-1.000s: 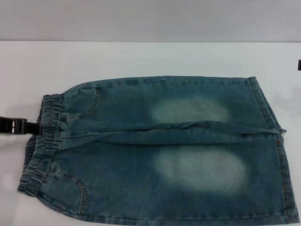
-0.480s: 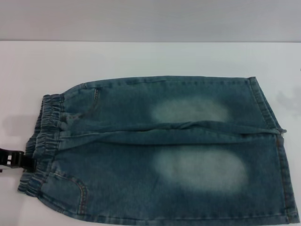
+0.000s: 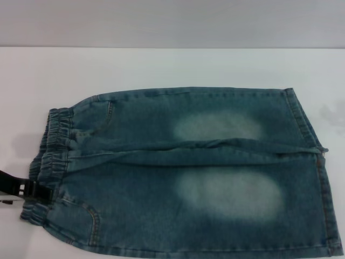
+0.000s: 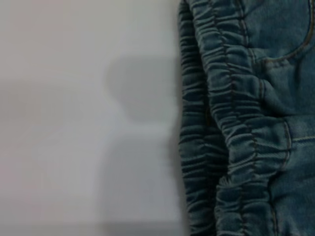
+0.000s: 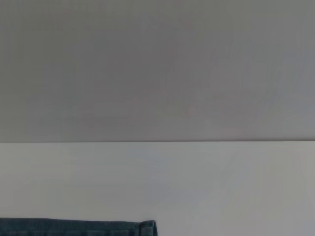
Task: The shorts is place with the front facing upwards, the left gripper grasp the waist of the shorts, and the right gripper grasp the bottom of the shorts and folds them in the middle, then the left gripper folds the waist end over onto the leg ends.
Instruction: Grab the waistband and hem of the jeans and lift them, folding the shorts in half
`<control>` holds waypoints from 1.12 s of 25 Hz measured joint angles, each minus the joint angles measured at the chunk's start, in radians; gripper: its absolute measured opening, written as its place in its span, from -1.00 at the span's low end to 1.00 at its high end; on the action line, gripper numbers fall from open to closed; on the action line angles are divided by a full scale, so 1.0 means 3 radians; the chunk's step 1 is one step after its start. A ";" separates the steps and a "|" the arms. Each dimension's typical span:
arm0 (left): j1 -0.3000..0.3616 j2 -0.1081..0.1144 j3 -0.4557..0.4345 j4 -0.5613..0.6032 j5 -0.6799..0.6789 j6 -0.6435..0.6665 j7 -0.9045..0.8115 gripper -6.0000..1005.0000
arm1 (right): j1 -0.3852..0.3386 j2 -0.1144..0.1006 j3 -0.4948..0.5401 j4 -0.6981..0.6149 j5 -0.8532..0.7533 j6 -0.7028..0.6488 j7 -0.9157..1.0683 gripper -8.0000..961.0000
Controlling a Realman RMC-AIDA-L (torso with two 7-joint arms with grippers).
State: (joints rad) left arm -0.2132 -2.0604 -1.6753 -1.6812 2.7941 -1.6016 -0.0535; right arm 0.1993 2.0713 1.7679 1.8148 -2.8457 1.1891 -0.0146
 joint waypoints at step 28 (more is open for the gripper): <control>-0.0134 0.0011 0.0214 -0.0047 0.0023 -0.0202 -0.0117 0.29 | 0.0006 -0.0002 0.0032 0.0071 -0.0005 0.0007 -0.0039 0.68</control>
State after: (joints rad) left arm -0.2533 -2.0571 -1.6111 -1.6954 2.8009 -1.6622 -0.0885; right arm 0.2010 2.0708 1.7774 1.8361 -2.8471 1.1912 -0.0262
